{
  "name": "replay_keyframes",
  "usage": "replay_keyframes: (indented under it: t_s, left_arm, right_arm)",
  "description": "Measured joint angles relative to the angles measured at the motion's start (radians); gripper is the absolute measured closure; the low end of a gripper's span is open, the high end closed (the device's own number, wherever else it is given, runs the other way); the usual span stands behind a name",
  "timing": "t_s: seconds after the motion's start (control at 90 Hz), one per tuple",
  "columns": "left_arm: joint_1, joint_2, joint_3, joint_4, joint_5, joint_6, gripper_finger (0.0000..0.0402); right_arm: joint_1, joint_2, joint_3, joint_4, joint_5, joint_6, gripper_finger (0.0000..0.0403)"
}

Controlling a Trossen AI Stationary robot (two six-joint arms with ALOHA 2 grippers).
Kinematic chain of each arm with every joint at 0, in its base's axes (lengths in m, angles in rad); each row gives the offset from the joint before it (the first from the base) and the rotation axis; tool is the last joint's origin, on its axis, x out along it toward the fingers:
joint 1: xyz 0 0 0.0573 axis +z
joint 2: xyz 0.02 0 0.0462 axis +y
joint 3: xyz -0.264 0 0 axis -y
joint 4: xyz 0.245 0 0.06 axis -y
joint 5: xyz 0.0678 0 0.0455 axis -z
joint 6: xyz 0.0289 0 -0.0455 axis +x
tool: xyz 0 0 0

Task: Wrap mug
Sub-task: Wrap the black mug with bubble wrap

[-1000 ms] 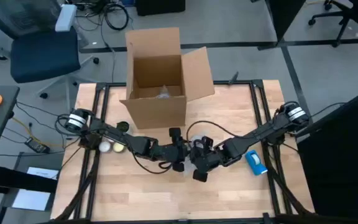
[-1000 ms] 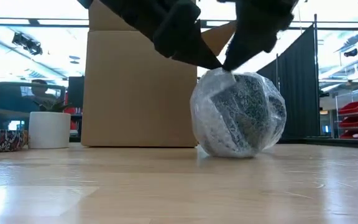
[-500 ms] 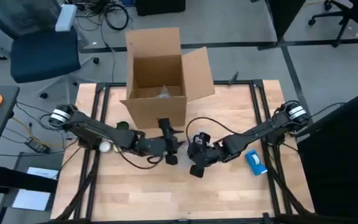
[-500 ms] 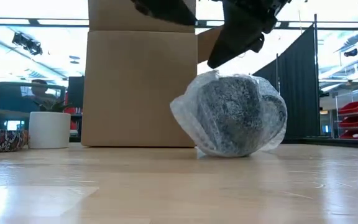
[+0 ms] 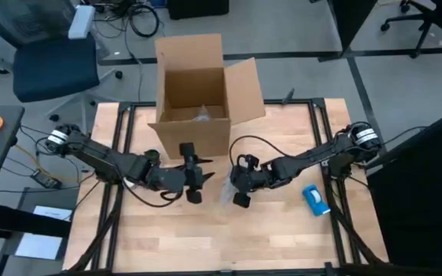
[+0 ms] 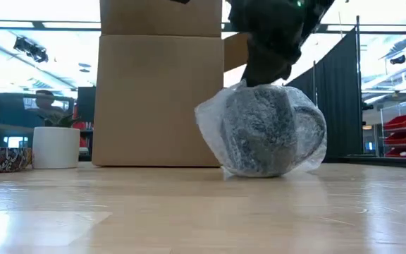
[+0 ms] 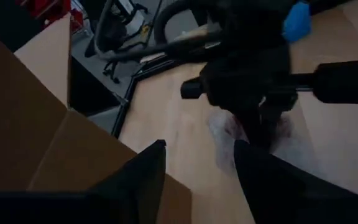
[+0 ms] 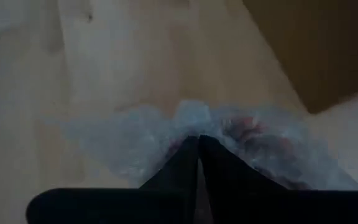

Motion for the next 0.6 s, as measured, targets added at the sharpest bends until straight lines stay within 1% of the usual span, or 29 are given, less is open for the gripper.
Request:
replay_keyframes:
  t_s: [0.089, 0.244, 0.411, 0.489, 0.6]
  left_arm:
    - [0.000, 0.000, 0.000, -0.014, 0.000, 0.000, 0.0229]
    - [0.000, 0.000, 0.000, -0.021, -0.010, 0.001, 0.0229]
    - [0.000, 0.000, -0.001, -0.022, -0.010, -0.004, 0.0229]
    - [0.000, 0.000, -0.001, -0.023, -0.010, -0.021, 0.0229]
    - [0.009, 0.011, -0.001, -0.021, 0.036, -0.040, 0.0229]
  right_arm:
    - [-0.016, 0.000, -0.024, 0.011, -0.031, 0.006, 0.0403]
    - [-0.038, -0.002, -0.027, -0.001, -0.108, -0.022, 0.0403]
    - [-0.078, -0.005, -0.027, -0.051, -0.217, -0.028, 0.0403]
    - [-0.098, -0.006, -0.027, -0.082, -0.241, -0.035, 0.0403]
    - [-0.124, -0.004, -0.022, -0.103, -0.271, -0.041, 0.0403]
